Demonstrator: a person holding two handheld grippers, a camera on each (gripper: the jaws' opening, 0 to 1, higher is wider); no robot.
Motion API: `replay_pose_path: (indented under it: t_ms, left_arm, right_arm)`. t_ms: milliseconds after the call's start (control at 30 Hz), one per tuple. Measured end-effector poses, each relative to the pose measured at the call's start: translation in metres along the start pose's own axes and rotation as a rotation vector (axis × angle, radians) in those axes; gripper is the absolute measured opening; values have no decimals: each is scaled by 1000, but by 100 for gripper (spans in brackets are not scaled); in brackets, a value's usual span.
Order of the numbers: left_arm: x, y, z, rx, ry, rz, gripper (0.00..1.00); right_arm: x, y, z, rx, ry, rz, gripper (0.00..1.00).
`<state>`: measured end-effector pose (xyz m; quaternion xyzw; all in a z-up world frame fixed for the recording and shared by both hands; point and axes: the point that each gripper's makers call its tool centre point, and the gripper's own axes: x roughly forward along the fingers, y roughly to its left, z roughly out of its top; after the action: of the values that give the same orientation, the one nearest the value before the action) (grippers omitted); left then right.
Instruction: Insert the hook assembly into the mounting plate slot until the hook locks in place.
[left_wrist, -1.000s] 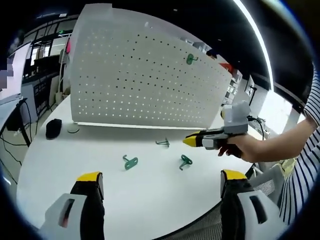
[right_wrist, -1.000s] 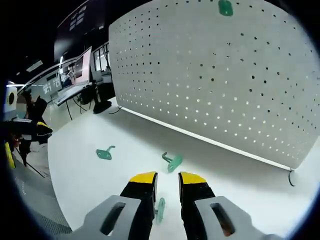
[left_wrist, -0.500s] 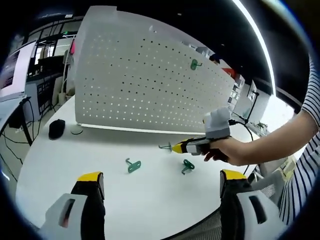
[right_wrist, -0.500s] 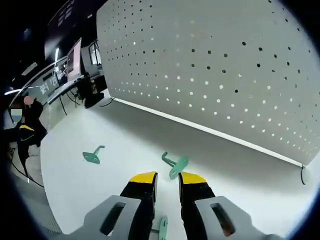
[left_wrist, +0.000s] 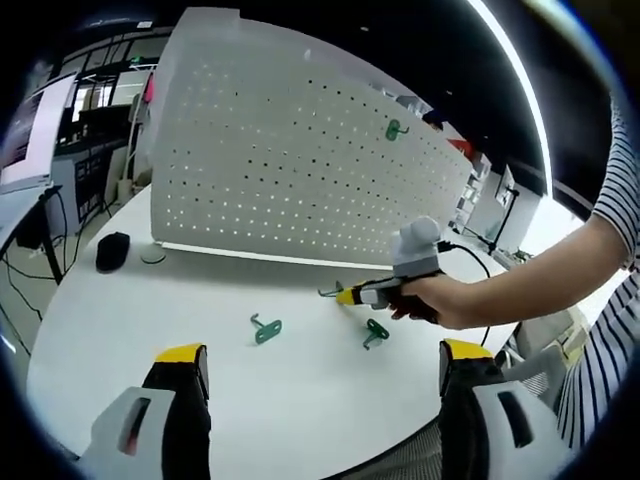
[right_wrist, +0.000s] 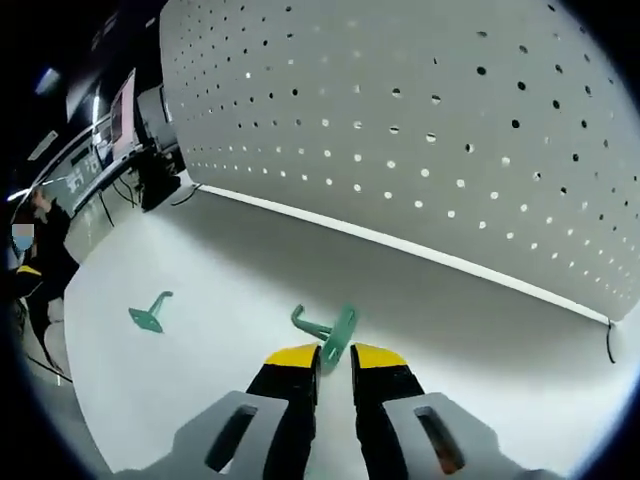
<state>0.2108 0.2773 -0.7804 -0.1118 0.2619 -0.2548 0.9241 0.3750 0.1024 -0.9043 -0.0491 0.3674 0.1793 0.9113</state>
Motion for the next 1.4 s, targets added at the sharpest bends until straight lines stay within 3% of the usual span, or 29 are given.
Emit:
replay_pose_path:
  t_ms: [400,533,600,700,933,967,1067,1167,1233,1400]
  left_arm:
    - [1,-1,-1,-8,6,-8,97]
    - [1,-1,-1,-12,3,-8,97]
    - [0,0,-1,-12,1,-7,97]
    - [1,-1,-1,-12,3,-11,97]
    - [0,-1,0,-15,-1,-8,96]
    - [0,-2,0,-17,1,-11,96]
    - [2,-3,-4,-27,25,-25,96]
    - [1,-4,-1,-32,19,-25,95]
    - [3,-5,-1,-38,25,-32,94]
    - [11,-7,0,-29,54,-39,92]
  right_arm:
    - [6,0,7,-67,-5,-4,4]
    - [6,-2,9,-65,-9,-5,3]
    - [6,0,11,-19,-21,15,2]
    - [5,0,11,-55,-24,10,2]
    - [0,2,18,-42,-42,34,1]
    - [-1,10,22,-1,-63,76,1]
    - [-11,9,27,-47,-69,54,1]
    - [-20,6,35,-13,-98,55,1]
    - [-30,2,45,-26,-156,31,1]
    - [-44,2,45,-22,-165,33,0]
